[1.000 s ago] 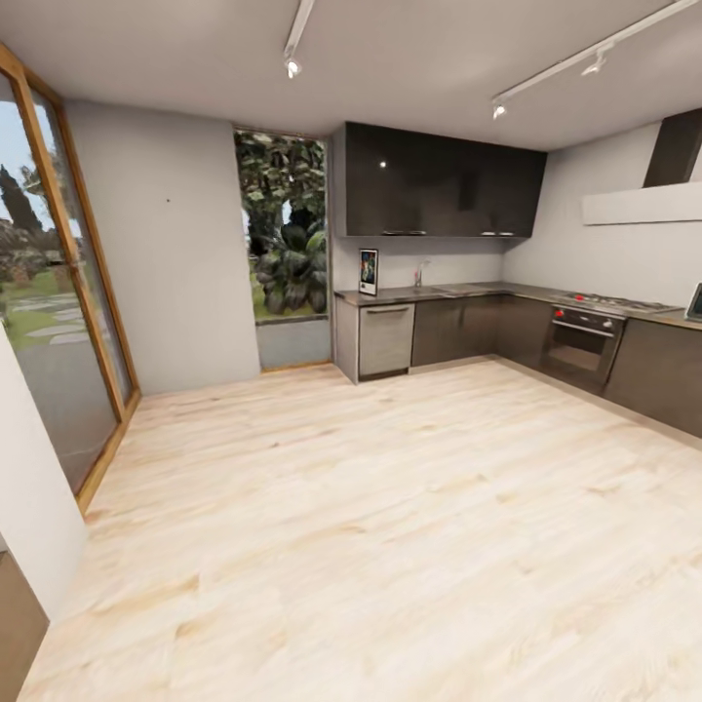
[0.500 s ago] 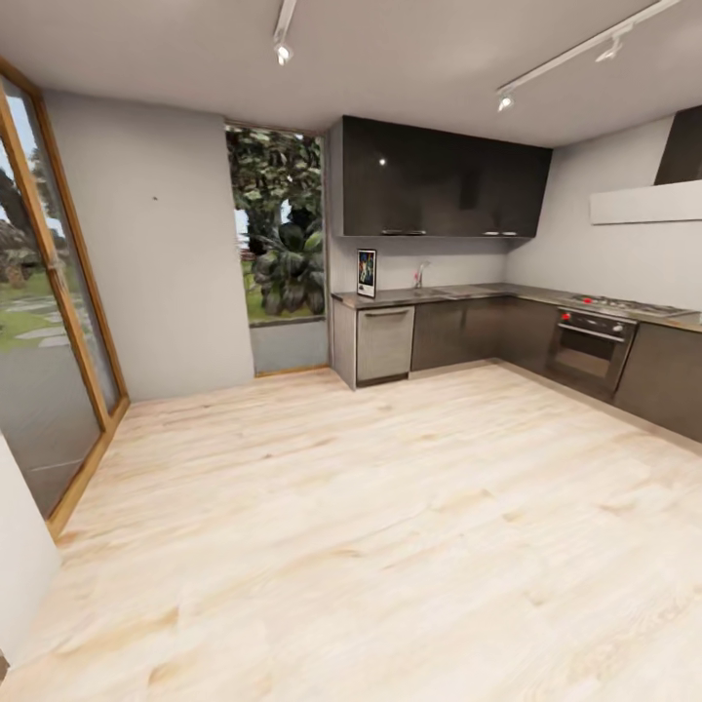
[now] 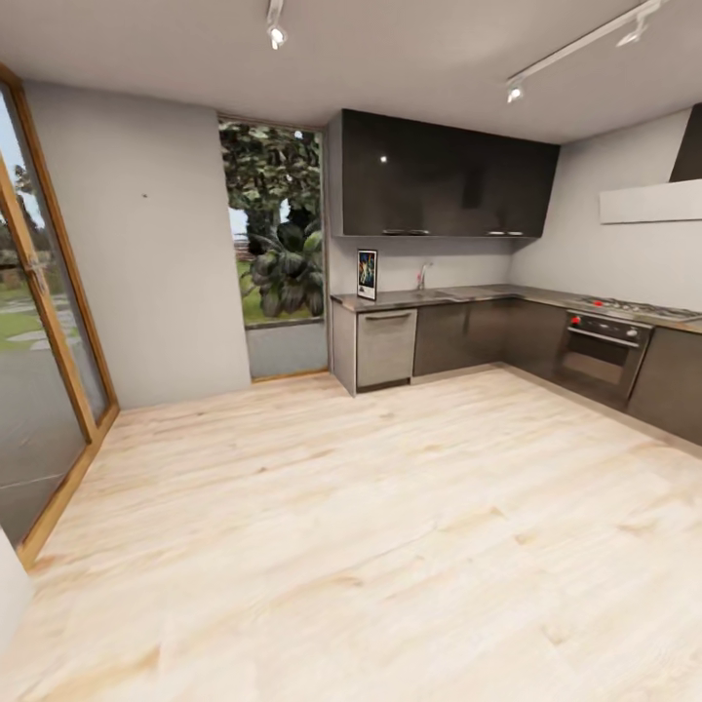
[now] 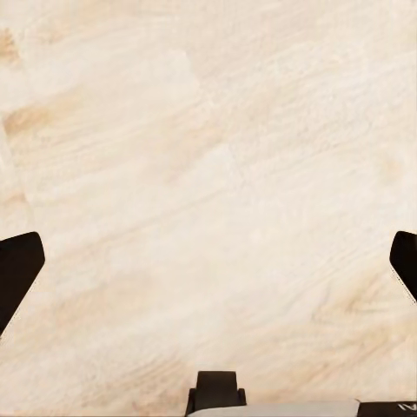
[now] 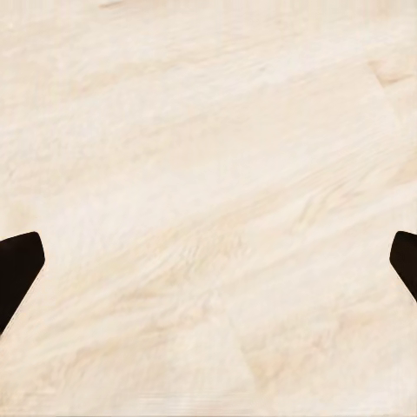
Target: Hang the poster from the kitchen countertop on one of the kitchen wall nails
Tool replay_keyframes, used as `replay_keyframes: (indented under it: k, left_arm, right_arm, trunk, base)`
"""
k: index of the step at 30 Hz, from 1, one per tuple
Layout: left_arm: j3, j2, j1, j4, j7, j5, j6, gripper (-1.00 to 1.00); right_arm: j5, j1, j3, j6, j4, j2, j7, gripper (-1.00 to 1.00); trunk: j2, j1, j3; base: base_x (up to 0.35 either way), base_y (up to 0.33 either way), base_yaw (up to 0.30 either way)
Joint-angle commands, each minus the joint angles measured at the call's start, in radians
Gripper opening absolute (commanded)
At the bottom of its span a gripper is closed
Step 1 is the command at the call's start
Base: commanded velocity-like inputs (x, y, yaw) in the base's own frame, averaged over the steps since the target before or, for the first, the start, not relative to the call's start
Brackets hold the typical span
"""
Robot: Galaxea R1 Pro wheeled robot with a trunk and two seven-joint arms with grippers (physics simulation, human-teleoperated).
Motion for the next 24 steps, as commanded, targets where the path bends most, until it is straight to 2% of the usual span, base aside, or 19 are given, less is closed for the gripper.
replay_keyframes:
  k: [1,24]
  left_arm:
    - [0.000,0.000,0.000,-0.001,0.000,0.000,-0.002,1.00]
    - [0.000,0.000,0.000,-0.001,0.000,0.000,-0.002,1.00]
  right_arm:
    - [0.001,-0.001,0.000,-0.003,0.001,0.000,-0.001,1.00]
    - [0.001,0.000,0.002,-0.003,0.002,0.000,-0.001,1.00]
  trunk:
    - [0.000,0.001,-0.001]
    - [0.000,0.001,-0.001]
  base:
    - [0.343,0.000,0.000]
    - [0.342,-0.005,0.000]
